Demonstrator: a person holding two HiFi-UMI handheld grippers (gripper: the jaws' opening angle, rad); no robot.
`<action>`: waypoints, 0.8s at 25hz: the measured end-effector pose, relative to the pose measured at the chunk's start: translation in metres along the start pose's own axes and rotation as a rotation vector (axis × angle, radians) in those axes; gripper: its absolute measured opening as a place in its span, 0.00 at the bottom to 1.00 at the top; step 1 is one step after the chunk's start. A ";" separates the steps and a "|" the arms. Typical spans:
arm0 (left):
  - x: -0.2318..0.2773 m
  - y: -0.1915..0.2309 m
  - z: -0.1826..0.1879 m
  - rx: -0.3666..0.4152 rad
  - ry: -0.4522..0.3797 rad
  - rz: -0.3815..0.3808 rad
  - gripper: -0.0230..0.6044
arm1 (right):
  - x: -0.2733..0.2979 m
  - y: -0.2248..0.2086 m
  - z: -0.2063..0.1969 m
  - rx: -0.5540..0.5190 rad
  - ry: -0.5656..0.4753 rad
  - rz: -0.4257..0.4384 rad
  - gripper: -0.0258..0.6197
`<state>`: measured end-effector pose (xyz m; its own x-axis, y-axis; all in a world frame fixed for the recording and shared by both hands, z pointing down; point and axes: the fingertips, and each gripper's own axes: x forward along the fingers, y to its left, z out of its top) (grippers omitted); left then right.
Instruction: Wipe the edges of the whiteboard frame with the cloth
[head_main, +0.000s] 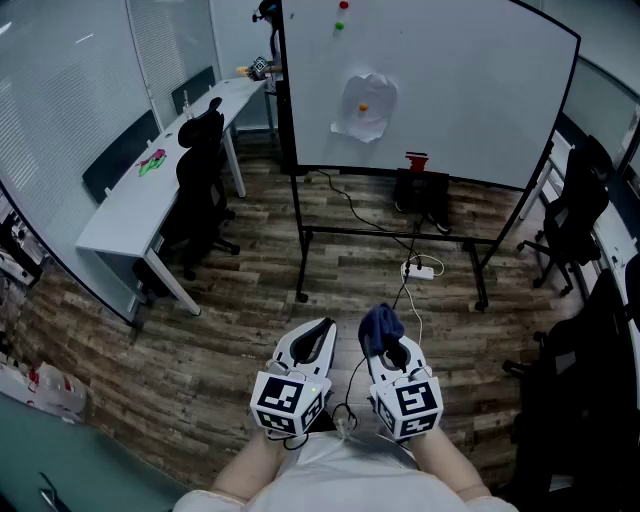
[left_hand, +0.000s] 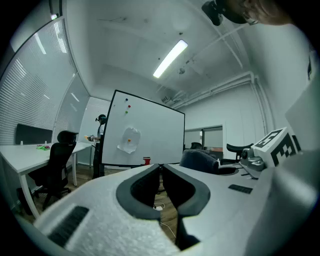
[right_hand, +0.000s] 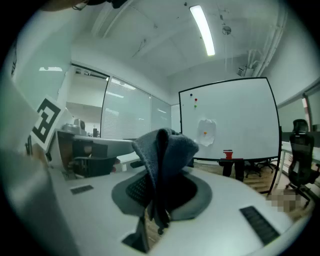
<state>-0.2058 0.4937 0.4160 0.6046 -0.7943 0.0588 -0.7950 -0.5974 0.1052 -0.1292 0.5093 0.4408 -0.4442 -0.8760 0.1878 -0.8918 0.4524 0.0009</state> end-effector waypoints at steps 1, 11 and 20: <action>0.000 0.002 0.000 -0.001 0.000 0.000 0.09 | 0.002 0.001 0.000 0.001 0.000 -0.001 0.15; 0.005 0.013 -0.006 0.029 0.017 0.030 0.09 | 0.013 -0.009 -0.010 0.025 0.043 -0.041 0.15; 0.016 0.026 -0.011 0.034 0.045 0.056 0.09 | 0.030 -0.016 -0.008 0.021 0.041 -0.029 0.15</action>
<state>-0.2163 0.4667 0.4309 0.5603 -0.8212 0.1085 -0.8283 -0.5563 0.0668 -0.1274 0.4768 0.4548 -0.4148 -0.8808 0.2281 -0.9060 0.4232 -0.0134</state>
